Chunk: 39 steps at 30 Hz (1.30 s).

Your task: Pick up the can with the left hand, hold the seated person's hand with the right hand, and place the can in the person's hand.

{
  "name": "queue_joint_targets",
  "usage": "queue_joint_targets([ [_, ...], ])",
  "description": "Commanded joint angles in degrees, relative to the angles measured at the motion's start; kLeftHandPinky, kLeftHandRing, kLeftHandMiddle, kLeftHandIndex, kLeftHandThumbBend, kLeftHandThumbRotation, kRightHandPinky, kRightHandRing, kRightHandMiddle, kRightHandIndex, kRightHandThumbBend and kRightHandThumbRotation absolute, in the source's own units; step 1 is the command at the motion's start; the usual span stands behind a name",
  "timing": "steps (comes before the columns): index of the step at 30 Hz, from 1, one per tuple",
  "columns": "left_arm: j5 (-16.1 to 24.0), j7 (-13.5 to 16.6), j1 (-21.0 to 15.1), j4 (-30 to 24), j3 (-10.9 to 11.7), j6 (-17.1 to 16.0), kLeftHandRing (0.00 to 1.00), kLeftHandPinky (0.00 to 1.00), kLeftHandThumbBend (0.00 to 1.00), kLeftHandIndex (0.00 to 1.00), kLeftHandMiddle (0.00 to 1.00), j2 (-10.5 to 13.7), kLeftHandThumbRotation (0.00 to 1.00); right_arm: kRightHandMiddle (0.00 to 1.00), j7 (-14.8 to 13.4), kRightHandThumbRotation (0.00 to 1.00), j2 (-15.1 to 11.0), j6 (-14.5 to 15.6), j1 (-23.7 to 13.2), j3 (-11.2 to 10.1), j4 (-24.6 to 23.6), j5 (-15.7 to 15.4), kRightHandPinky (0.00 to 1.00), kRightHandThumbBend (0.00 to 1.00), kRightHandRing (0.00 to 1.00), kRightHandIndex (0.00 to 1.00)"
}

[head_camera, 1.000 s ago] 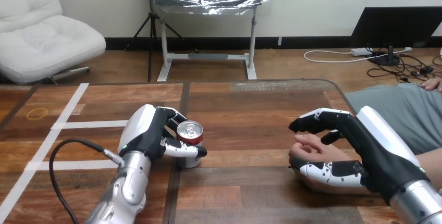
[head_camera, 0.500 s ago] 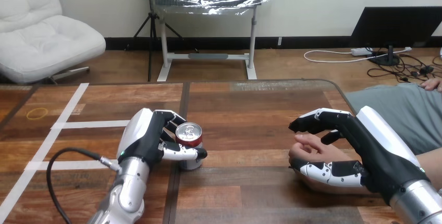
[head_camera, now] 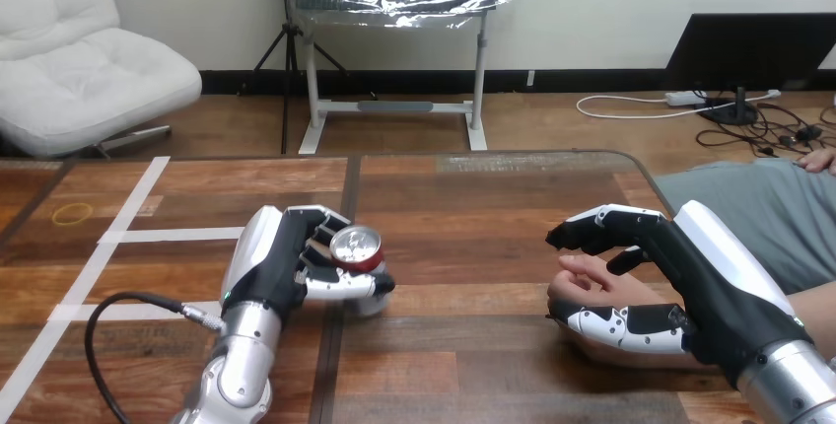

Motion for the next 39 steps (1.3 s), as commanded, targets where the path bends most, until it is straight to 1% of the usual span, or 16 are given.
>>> queue_joint_targets([
  [1, -1.5, -0.8, -3.4, -8.5, 1.0, -2.8, 0.41, 0.39, 0.65, 0.5, 0.44, -1.3, 0.0, 0.75, -0.4, 0.0, -0.9, 0.0, -3.8, -0.7, -2.5, 0.1, 0.67, 0.6, 0.76, 0.69],
  [7, -2.2, -2.2, -3.0, -12.2, 1.0, -2.5, 0.4, 0.39, 0.65, 0.5, 0.44, -2.2, 0.0, 0.75, -0.5, 0.0, -0.8, 0.3, -4.0, -0.8, -2.5, 0.1, 0.67, 0.6, 0.76, 0.7],
  [10, -2.6, -2.8, -2.7, -14.5, 1.1, -1.5, 0.4, 0.39, 0.65, 0.5, 0.44, -2.8, 0.0, 0.75, -0.7, 0.0, -0.7, 0.5, -4.0, -0.8, -2.7, -0.2, 0.67, 0.6, 0.76, 0.7],
  [16, -3.7, -4.7, -2.4, -18.1, 1.0, -0.8, 0.4, 0.38, 0.65, 0.5, 0.44, -3.7, 0.0, 0.75, -1.1, 0.0, -0.8, 0.4, -4.1, -0.9, -2.6, -0.5, 0.67, 0.62, 0.76, 0.71],
  [19, -3.6, -5.3, -2.3, -20.0, 0.8, 0.3, 0.4, 0.38, 0.65, 0.5, 0.44, -4.2, 0.0, 0.75, -1.2, 0.0, -0.8, 0.4, -4.1, -1.1, -2.6, -0.5, 0.67, 0.62, 0.76, 0.71],
  [25, -3.3, -6.6, -2.2, -23.0, 0.7, 1.5, 0.4, 0.37, 0.65, 0.5, 0.44, -5.1, 0.0, 0.76, -1.3, 0.0, -1.2, 0.1, -4.2, -1.8, -2.6, -0.3, 0.68, 0.63, 0.76, 0.72],
  [28, -3.6, -7.2, -2.2, -24.2, 0.8, 1.7, 0.4, 0.36, 0.65, 0.5, 0.44, -5.8, 0.0, 0.77, -1.3, 0.0, -1.6, -0.5, -4.2, -2.4, -2.2, 0.0, 0.68, 0.64, 0.77, 0.72],
  [31, -3.8, -7.7, -2.1, -25.5, 0.8, 2.7, 0.39, 0.36, 0.65, 0.5, 0.44, -6.4, 0.0, 0.77, -1.2, 0.0, -2.2, -0.6, -4.3, -2.9, -2.1, -0.1, 0.68, 0.64, 0.77, 0.72],
  [34, -4.2, -8.3, -2.2, -26.3, 0.9, 2.6, 0.4, 0.36, 0.65, 0.5, 0.44, -7.1, 0.0, 0.77, -1.3, 0.0, -2.5, -0.9, -4.4, -3.5, -1.8, -0.1, 0.67, 0.65, 0.76, 0.73],
  [37, -4.8, -8.8, -2.2, -26.9, 1.0, 2.5, 0.4, 0.36, 0.64, 0.5, 0.44, -7.7, 0.0, 0.77, -1.4, 0.0, -2.7, 0.1, -4.4, -3.9, -2.2, -0.9, 0.66, 0.66, 0.76, 0.73],
  [39, -4.5, -8.8, -2.3, -27.5, 0.8, 2.7, 0.4, 0.36, 0.64, 0.5, 0.44, -8.0, 0.0, 0.78, -1.3, 0.0, -3.2, 1.5, -4.4, -4.2, -2.5, -2.2, 0.65, 0.67, 0.76, 0.74],
])
